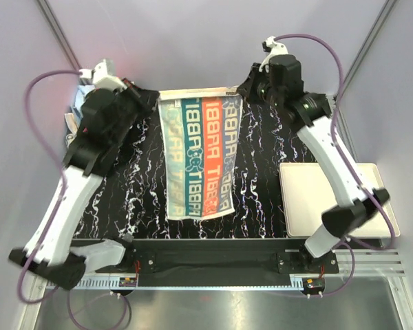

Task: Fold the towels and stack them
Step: Flatten out the crumpled towel, then fold the towel

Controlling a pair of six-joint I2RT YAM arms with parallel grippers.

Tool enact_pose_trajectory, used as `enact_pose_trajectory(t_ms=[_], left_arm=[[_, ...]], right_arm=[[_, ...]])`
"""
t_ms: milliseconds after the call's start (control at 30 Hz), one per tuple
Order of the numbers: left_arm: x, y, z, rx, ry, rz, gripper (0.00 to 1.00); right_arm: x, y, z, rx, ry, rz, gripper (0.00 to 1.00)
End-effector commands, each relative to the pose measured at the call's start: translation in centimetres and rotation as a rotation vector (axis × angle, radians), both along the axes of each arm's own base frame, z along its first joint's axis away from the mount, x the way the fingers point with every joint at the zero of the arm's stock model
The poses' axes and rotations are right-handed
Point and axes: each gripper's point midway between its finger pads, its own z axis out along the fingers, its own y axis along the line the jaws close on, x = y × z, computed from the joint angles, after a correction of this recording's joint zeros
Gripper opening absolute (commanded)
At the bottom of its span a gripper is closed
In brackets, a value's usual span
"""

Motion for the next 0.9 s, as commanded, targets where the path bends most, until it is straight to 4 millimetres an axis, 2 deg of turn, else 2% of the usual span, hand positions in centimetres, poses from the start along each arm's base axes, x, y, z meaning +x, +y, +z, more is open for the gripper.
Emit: enact_pose_trajectory(t_ms=[0, 33, 67, 100, 133, 167, 200, 233, 267, 300, 367, 400, 433, 500, 567, 600, 633, 667, 700, 767, 800, 833, 867], left_arm=[[6.7, -1.2, -3.0, -0.070, 0.024, -0.080, 0.00], [8.6, -0.3, -3.9, -0.070, 0.035, -0.054, 0.00], [11.7, -0.4, -7.3, -0.057, 0.103, -0.042, 0.00], [13.3, -0.5, -7.6, -0.071, 0.088, -0.060, 0.00], [15.1, 0.4, -7.7, -0.081, 0.079, -0.047, 0.00], [17.9, 0.4, -11.1, -0.078, 0.141, -0.046, 0.00], [19.1, 0.5, -11.4, -0.088, 0.140, -0.056, 0.00], [20.8, 1.2, -10.6, -0.093, 0.115, -0.053, 0.00], [22.0, 1.3, -11.0, -0.093, 0.120, -0.059, 0.00], [23.7, 1.1, -14.0, -0.088, 0.177, -0.074, 0.00], [25.2, 1.3, -13.9, -0.089, 0.168, -0.083, 0.00], [25.9, 1.3, -15.9, -0.087, 0.208, -0.084, 0.00], [26.1, 1.3, -16.4, -0.088, 0.215, -0.085, 0.00], [26.0, 1.2, -18.6, -0.091, 0.260, -0.088, 0.00], [25.6, 1.3, -19.9, -0.099, 0.284, -0.084, 0.00], [25.0, 1.3, -21.9, -0.098, 0.329, -0.079, 0.00], [24.6, 1.4, -22.3, -0.094, 0.340, -0.074, 0.00], [24.1, 1.5, -23.1, -0.093, 0.362, -0.069, 0.00], [23.2, 1.6, -24.8, -0.091, 0.397, -0.064, 0.00], [22.1, 1.9, -25.4, -0.093, 0.420, -0.055, 0.00], [21.0, 1.9, -27.3, -0.091, 0.466, -0.053, 0.00], [20.3, 1.9, -27.9, -0.088, 0.481, -0.056, 0.00], [19.7, 2.0, -27.4, -0.090, 0.474, -0.053, 0.00]], right_arm=[[6.2, 0.5, -5.3, 0.052, 0.109, 0.061, 0.00], [7.8, 0.4, -6.5, 0.072, 0.132, 0.059, 0.00], [9.2, -0.1, -7.8, 0.095, 0.165, 0.070, 0.00], [11.7, 0.2, -10.8, 0.105, 0.216, 0.066, 0.00], [13.0, 0.3, -11.7, 0.135, 0.231, 0.071, 0.00], [13.9, 0.9, -12.7, 0.164, 0.254, 0.111, 0.00], [15.2, 0.3, -13.6, 0.179, 0.266, 0.103, 0.00], [17.1, 0.6, -15.2, 0.191, 0.287, 0.099, 0.00], [17.9, 0.8, -15.9, 0.205, 0.295, 0.106, 0.00], [19.6, 0.7, -16.6, 0.220, 0.287, 0.107, 0.00], [20.4, 0.6, -17.8, 0.251, 0.322, 0.109, 0.00], [21.2, 0.5, -18.5, 0.261, 0.326, 0.107, 0.00], [21.2, 0.6, -19.0, 0.272, 0.345, 0.110, 0.00], [20.8, 0.6, -20.4, 0.273, 0.384, 0.107, 0.00], [20.5, 0.6, -21.0, 0.281, 0.394, 0.107, 0.00], [19.7, 0.5, -23.3, 0.274, 0.449, 0.098, 0.00], [19.3, 0.4, -22.3, 0.284, 0.431, 0.099, 0.00], [18.9, 0.4, -22.4, 0.288, 0.440, 0.098, 0.00], [17.8, 0.2, -23.3, 0.286, 0.475, 0.092, 0.00], [16.8, 0.1, -24.0, 0.293, 0.498, 0.088, 0.00], [15.8, -0.1, -24.8, 0.291, 0.524, 0.082, 0.00], [15.2, -0.1, -25.2, 0.291, 0.534, 0.080, 0.00], [14.6, 0.1, -25.7, 0.284, 0.543, 0.077, 0.00]])
